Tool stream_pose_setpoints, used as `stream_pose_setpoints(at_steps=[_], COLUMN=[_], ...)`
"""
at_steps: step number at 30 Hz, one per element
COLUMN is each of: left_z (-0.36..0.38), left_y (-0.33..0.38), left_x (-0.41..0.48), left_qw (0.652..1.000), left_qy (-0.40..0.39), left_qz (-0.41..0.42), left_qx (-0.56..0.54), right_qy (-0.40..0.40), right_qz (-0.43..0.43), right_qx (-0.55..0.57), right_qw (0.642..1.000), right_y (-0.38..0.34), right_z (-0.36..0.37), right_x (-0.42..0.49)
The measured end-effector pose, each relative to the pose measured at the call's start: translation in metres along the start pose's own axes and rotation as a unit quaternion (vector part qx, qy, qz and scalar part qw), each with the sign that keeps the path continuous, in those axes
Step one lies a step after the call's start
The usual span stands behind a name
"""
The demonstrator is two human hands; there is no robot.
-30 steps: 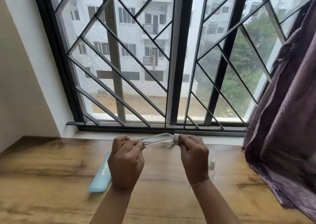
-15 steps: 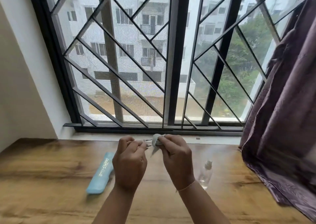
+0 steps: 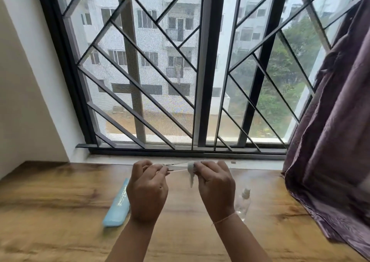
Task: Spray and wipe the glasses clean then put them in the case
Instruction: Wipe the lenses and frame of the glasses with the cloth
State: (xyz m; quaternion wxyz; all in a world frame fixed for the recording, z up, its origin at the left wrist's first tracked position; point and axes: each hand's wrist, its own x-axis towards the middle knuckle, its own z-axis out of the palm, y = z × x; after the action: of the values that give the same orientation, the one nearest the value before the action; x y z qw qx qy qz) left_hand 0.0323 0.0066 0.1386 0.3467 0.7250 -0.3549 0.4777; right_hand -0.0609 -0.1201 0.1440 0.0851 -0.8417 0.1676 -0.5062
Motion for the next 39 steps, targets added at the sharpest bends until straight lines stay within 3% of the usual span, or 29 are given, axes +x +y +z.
stream_pose_setpoints(at_steps=[14, 18, 24, 30, 39], left_z=[0.008, 0.012, 0.014, 0.013, 0.009], left_y=[-0.013, -0.006, 0.006, 0.0, -0.011], left_x=[-0.005, -0.004, -0.001, -0.004, -0.006], left_qw=[1.0, 1.0, 1.0, 1.0, 1.0], left_qy=[0.002, -0.006, 0.006, 0.007, 0.006], left_qz=[-0.012, -0.003, 0.01, 0.001, -0.022], left_qx=[0.014, 0.009, -0.003, -0.001, 0.01], right_qy=[0.042, 0.055, -0.016, -0.025, 0.007], right_qz=[0.111, 0.042, -0.07, -0.07, 0.009], right_qx=[-0.005, 0.044, 0.027, -0.023, -0.024], right_qw=[0.993, 0.997, 0.997, 0.997, 1.0], right_y=[0.025, 0.008, -0.026, -0.023, 0.012], right_z=[-0.002, -0.001, 0.016, 0.014, 0.007], right_x=[-0.012, 0.001, 0.004, 0.005, -0.002])
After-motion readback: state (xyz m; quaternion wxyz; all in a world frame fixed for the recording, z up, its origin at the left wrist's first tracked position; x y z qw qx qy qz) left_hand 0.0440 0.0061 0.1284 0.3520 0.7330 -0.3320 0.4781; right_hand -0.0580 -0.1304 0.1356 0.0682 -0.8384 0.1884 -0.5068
